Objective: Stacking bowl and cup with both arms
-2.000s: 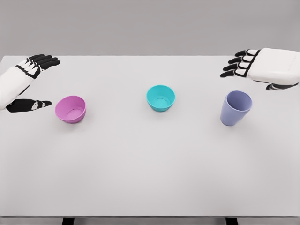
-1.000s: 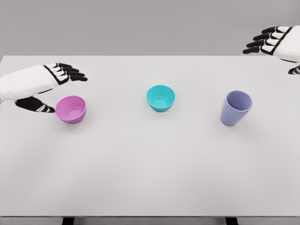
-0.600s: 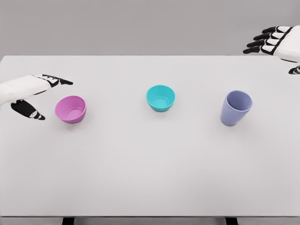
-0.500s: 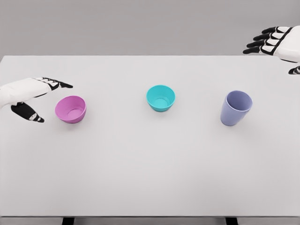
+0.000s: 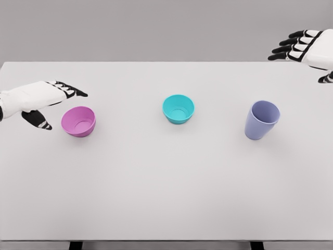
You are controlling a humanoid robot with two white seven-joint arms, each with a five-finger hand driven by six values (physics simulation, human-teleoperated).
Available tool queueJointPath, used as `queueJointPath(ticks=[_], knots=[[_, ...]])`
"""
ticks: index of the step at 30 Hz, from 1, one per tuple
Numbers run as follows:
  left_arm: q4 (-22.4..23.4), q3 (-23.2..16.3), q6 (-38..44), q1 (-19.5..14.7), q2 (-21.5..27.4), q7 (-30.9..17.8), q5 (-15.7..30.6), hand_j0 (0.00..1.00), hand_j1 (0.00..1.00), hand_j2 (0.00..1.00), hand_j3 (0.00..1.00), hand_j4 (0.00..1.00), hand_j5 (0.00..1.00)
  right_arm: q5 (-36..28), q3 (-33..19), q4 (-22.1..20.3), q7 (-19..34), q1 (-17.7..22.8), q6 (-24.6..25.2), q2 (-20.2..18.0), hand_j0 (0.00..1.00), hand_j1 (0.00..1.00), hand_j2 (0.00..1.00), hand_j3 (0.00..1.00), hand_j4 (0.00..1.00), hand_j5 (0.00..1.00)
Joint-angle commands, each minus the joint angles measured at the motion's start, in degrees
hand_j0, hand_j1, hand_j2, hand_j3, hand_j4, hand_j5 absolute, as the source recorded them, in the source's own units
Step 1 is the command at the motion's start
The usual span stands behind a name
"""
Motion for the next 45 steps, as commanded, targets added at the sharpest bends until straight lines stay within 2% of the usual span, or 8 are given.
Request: queueJointPath(ticks=[1,6,9,23,38,41,45], knots=[[0.2,-2.0,0.0,0.0,-0.3,0.0,-0.2,1.00,1.00,1.00,1.00,1.00,1.00,-0.2,0.0,0.0,0.0,0.0,0.2,-0.1,1.00,1.00,1.00,1.00,1.00,1.00],[1.1,-2.6,0.1,-0.4,-1.7,0.0,-0.4,1.00,1.00,1.00,1.00,1.00,1.00,-0.2,0.0,0.0,0.0,0.1,0.2,-0.1,1.00,1.00,1.00,1.00,1.00,1.00],[2.5,-4.6,0.1,-2.4,-3.1,0.0,-0.4,1.00,1.00,1.00,1.00,1.00,1.00,-0.2,0.0,0.0,0.0,0.1,0.2,-0.1,1.00,1.00,1.00,1.00,1.00,1.00],[6.7,-5.0,0.3,-2.4,-6.6,0.0,-0.4,1.00,1.00,1.00,1.00,1.00,1.00,-0.2,0.1,0.0,0.0,0.1,0.2,-0.1,1.00,1.00,1.00,1.00,1.00,1.00],[9.0,-6.6,0.3,-2.5,-6.9,0.0,-0.4,1.00,1.00,1.00,1.00,1.00,1.00,-0.2,0.1,0.0,0.0,0.2,0.2,-0.2,1.00,1.00,1.00,1.00,1.00,1.00],[9.8,-6.6,0.1,-2.5,-8.4,0.0,-2.5,1.00,1.00,1.00,1.00,1.00,1.00,-0.2,0.1,0.0,0.0,0.2,0.2,-0.2,1.00,1.00,1.00,1.00,1.00,1.00],[10.1,-6.6,0.1,-2.5,-8.5,0.0,-2.6,1.00,1.00,1.00,1.00,1.00,1.00,-0.2,0.1,0.0,0.0,0.2,0.2,-0.2,1.00,1.00,1.00,1.00,1.00,1.00]])
